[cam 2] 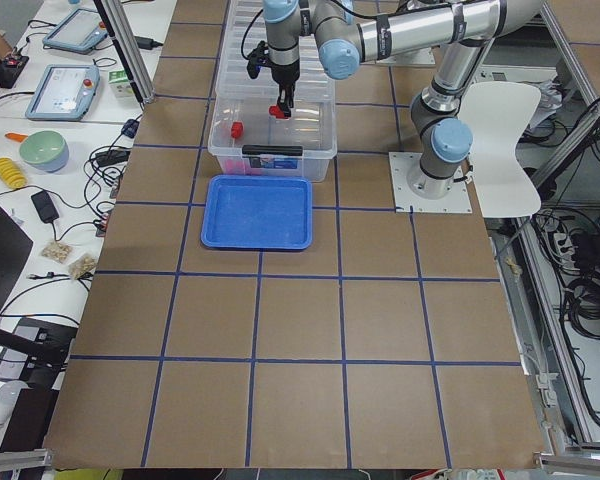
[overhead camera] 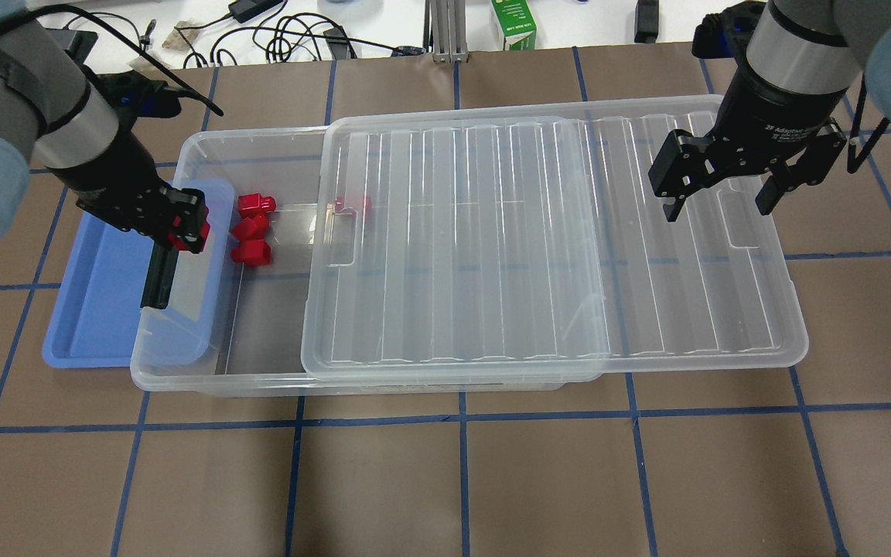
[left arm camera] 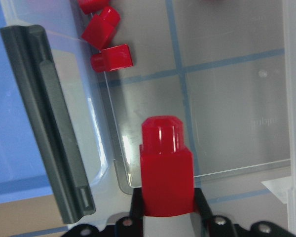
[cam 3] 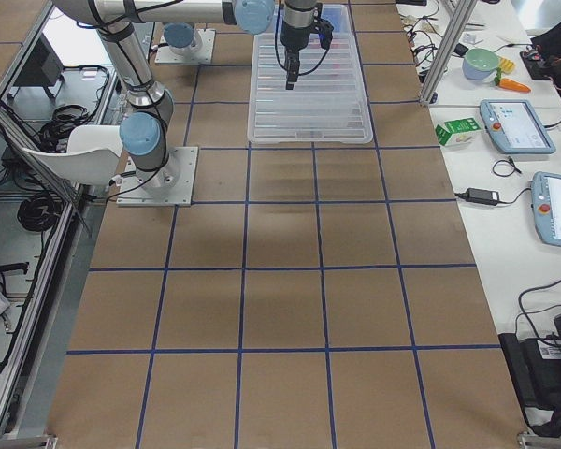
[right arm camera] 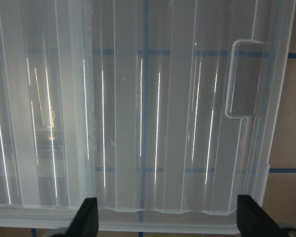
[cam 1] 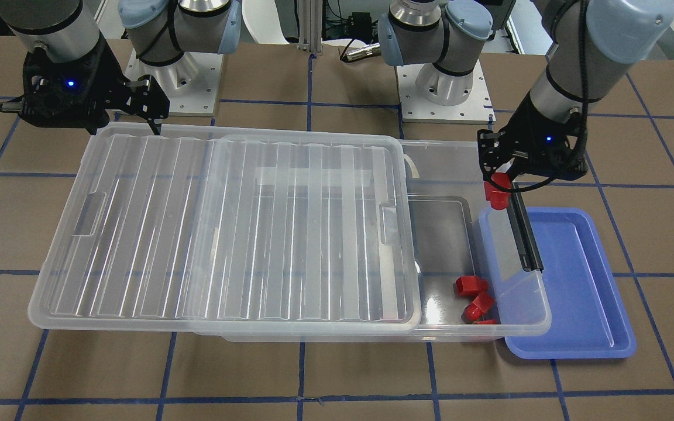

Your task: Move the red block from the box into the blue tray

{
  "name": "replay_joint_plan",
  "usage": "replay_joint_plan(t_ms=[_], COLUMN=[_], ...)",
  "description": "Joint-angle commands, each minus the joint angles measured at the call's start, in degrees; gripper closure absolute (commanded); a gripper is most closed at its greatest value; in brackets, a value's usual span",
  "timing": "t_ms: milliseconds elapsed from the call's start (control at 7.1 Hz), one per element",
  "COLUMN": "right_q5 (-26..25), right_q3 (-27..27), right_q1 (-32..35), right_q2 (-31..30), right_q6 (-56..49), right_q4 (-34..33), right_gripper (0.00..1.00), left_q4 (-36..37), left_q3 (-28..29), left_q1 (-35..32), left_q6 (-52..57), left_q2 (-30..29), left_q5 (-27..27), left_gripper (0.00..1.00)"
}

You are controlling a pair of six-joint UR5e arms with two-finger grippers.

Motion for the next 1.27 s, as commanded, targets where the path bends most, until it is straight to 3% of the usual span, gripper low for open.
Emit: replay_joint_plan(t_ms=[0,282,563,845,986,1127], right_q5=[-1.7,-1.9,-2.1,-2.5,-2.6,-3.0], right_q3=[0.1,0.2,0.2,0.2,0.8,1.8], right_q1=[-2.5,-10.2,-16.8,-18.0,-18.4,-19.8], right_q2=[0.2,0.6,2.9,7.2,8.8,9.3], right_q6=[-1.3,-7.7,-16.8,-21.2,-21.4,-22.8], right_q4=[-1.3,-2.9,-4.5,-8.9,-11.2,-13.1], right_gripper=[0.00,0.00,0.00,0.00,0.00,0.00], left_q4=[-0.2,3.5,14.7,22.1,22.5,22.6], left_q3=[0.6,-0.1,-2.4,-5.3,-5.3,-5.4], left_q1=[12.1,18.6,20.1,20.1,20.1,20.0], left_q6=[8.5,14.2,17.5,17.6,17.6,16.6], left_q2=[-2.3,-9.0,-17.7,-21.7,-22.8,-23.3], left_q5=[-1.0,-1.1,-1.2,-2.2,-2.2,-2.7], left_gripper=[0.99,0.99,0.99,0.99,0.98,0.89])
